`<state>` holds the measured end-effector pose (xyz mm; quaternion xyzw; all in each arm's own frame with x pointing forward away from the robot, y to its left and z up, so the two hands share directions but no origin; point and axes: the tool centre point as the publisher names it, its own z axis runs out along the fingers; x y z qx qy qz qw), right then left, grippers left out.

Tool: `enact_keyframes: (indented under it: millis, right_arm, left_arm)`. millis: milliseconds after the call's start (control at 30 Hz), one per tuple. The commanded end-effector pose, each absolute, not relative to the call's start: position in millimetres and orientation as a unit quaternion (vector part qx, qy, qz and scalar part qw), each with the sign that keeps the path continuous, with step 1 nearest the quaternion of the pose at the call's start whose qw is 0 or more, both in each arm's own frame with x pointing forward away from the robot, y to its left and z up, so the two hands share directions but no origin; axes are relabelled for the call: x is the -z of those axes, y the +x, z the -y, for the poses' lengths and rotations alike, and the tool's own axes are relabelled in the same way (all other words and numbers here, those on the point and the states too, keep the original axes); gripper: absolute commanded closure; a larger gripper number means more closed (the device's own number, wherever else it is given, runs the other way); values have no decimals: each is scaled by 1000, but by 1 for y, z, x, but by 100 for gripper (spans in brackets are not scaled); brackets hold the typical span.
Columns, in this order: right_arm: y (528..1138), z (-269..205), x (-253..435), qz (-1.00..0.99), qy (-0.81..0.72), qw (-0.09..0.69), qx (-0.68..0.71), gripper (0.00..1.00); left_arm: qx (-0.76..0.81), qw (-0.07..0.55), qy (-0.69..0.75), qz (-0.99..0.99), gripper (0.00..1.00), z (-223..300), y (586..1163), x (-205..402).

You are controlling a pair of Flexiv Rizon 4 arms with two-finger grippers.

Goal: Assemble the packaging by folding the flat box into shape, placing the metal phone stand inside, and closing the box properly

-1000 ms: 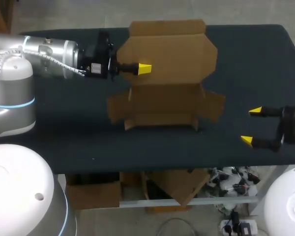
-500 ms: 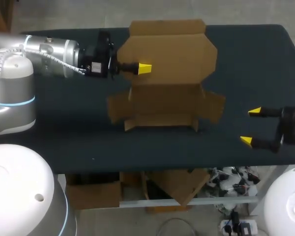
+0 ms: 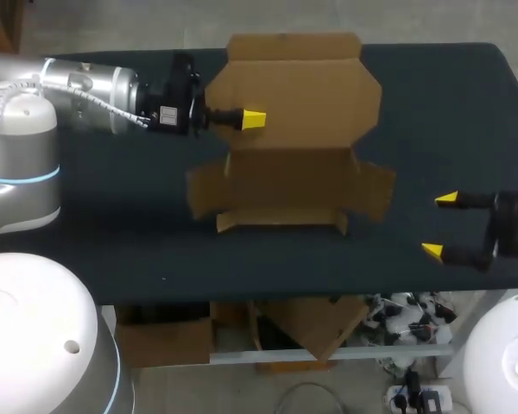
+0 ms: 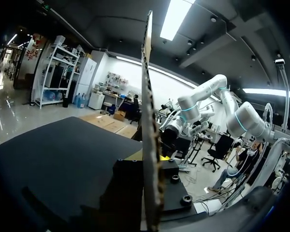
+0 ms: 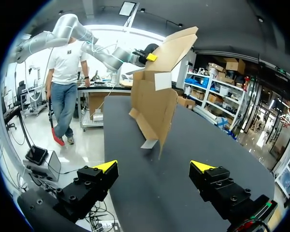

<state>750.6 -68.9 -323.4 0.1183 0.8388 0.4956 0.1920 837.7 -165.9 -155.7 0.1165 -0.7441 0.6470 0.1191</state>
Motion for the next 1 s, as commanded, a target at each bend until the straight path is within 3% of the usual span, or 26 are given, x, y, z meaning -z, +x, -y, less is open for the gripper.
enact_keyframes:
  millis: [33, 1000]
  right_arm:
    - [747, 70, 323, -837, 117, 194, -498, 0]
    - [740, 67, 324, -839, 116, 190, -496, 0]
  left_arm:
    - [-646, 123, 121, 744, 100, 167, 838, 158]
    - [-649, 135, 118, 740, 100, 163, 840, 182]
